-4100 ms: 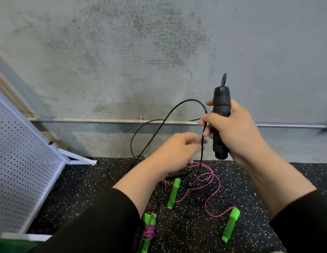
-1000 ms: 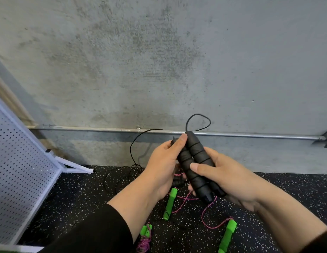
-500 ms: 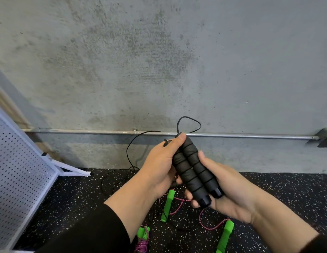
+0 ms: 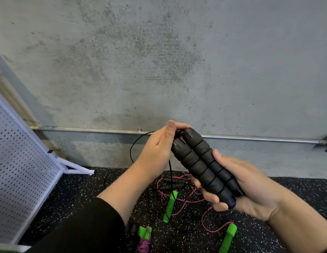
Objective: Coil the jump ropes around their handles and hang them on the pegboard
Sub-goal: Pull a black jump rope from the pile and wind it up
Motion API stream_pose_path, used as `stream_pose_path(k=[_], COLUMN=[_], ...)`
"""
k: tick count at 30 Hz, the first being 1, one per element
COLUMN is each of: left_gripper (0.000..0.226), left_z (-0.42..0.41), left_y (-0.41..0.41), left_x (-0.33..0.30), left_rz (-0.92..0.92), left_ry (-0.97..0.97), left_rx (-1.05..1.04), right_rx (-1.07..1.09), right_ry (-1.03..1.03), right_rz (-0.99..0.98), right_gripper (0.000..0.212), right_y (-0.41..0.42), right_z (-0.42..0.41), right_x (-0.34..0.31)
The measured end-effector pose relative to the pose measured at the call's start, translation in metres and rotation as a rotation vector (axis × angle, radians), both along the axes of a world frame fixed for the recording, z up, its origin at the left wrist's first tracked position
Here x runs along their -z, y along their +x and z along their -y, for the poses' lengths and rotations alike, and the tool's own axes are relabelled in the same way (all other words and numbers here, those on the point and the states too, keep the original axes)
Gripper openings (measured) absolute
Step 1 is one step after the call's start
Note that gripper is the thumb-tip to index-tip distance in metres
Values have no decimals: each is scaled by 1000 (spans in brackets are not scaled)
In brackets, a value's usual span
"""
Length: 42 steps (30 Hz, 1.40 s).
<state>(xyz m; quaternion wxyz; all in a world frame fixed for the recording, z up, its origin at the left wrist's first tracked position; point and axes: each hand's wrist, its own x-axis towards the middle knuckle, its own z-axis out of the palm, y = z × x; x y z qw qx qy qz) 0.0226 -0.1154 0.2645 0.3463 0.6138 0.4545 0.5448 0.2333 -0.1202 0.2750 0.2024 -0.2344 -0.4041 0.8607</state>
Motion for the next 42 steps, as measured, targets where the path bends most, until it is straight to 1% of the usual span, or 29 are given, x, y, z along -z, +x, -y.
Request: stream_pose_path(k=[2, 4, 6, 7, 10, 14, 15, 17, 18, 19, 20, 23, 25, 27, 29, 31, 33, 36, 38, 42], left_gripper=[59, 49, 41, 40, 37, 31, 27, 23, 20, 17, 15, 22, 22, 21, 21, 27, 30, 32, 34, 35], left_z=[0, 1, -1, -2, -7, -11, -13, -21, -25, -27, -29, -27, -24, -23, -23, -22, -18, -11, -7, -3], left_y=[5, 10, 12, 12, 8, 0, -3, -9, -11, -12, -12, -17, -23, -26, -26, -21, -10, 2, 4, -3], left_x=[-1, -7, -8, -8, -5, -8, -6, -2, -1, -1, -3, -13, -13, -13, -9, -5, -3, -7, -13, -25], left_rz=[129, 233, 279, 265, 159, 40, -19, -217, -312, -350, -323, -177, -183, -210, -256, -280, -190, 17, 30, -112], left_ry=[-12, -35, -30, -11, 95, 119, 101, 42, 32, 50, 94, 286, 297, 253, 201, 127, 47, -46, -5, 236], left_rx=[-30, -29, -42, -54, -74, -32, -8, -6, -50, -121, -203, -415, -464, -411, -303, -223, -172, -137, -123, -219], right_rx=[8, 7, -1, -5, -13, 34, 58, 97, 104, 100, 89, 46, 30, 55, 134, 221, 268, 268, 252, 201], right_ry=[4, 2, 7, 8, 22, 67, 85, 130, 147, 162, 187, 322, 323, 303, 302, 306, 303, 299, 298, 320], right_rz=[-51, -95, -137, -160, -205, -185, -179, -167, -160, -153, -137, -21, -16, -52, -81, -89, -86, -137, -194, -273], right_gripper=[57, 61, 59, 57, 52, 54, 55, 57, 58, 59, 61, 67, 66, 63, 58, 53, 52, 54, 58, 55], right_y=[1, 0, -1, -2, -3, -3, -3, -2, 0, 2, 3, 1, -5, -9, -9, -9, -9, -11, -10, -11], right_z=[0, -1, -2, -2, -5, -9, -11, -13, -14, -15, -15, -11, -6, -3, -6, -11, -14, -16, -15, -11], right_x=[0, 1, 2, 3, 1, -4, -6, -10, -12, -14, -15, -12, -7, -4, -6, -9, -9, -7, -9, -14])
